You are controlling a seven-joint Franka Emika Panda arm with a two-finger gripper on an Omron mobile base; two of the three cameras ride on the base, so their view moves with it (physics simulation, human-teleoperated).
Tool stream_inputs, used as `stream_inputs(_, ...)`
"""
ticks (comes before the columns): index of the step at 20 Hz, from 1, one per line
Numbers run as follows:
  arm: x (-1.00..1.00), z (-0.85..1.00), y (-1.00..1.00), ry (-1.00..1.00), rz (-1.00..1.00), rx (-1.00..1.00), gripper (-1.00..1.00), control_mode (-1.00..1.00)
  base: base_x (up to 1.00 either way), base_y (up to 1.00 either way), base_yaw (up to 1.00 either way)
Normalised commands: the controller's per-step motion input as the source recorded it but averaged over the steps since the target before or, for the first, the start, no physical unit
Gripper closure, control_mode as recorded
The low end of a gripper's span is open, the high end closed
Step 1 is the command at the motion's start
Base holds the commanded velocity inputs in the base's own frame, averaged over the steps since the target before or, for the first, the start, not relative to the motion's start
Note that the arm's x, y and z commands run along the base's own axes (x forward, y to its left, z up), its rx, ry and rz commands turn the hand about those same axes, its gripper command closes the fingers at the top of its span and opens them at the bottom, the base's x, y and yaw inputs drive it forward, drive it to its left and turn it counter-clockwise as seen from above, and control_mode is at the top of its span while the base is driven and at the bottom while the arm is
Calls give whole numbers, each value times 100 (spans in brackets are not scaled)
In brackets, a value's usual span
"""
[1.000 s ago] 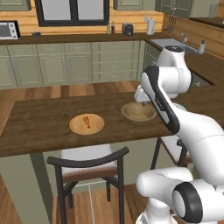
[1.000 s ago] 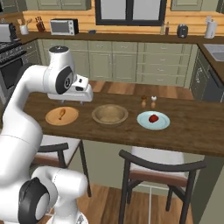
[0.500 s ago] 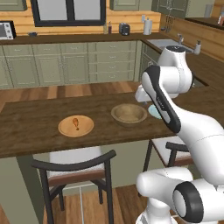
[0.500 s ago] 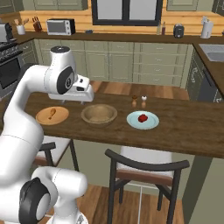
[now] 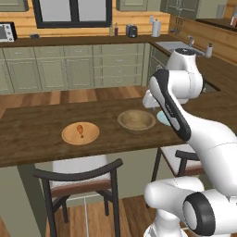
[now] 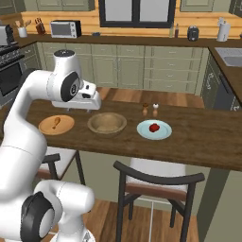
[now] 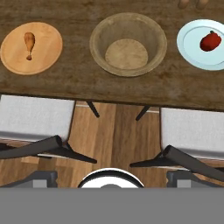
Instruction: Pick the chicken drumstick and bell pepper from their plates and place them in the bowl. Then put the bowl in the fridge.
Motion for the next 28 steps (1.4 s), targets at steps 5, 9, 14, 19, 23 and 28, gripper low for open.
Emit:
stream_inputs(5, 1, 0, 0, 0, 0, 0, -100, -100, 8, 0, 0)
stream_inputs(9, 77, -9, -35, 8, -2, -1, -100, -100, 0, 0, 0)
stream_inputs(14, 100, -21, -87, 14, -16, 0, -100, -100, 0, 0, 0)
stream_inputs(19, 79, -29, -97, 22, -26, 0, -100, -100, 0, 0, 0)
stream_inputs(23, 40, -61, -49, 5, -35, -6, -100, -100, 0, 0, 0)
stream_inputs(28, 72, -59, -57, -6, -21, -13, -100, -100, 0, 0, 0)
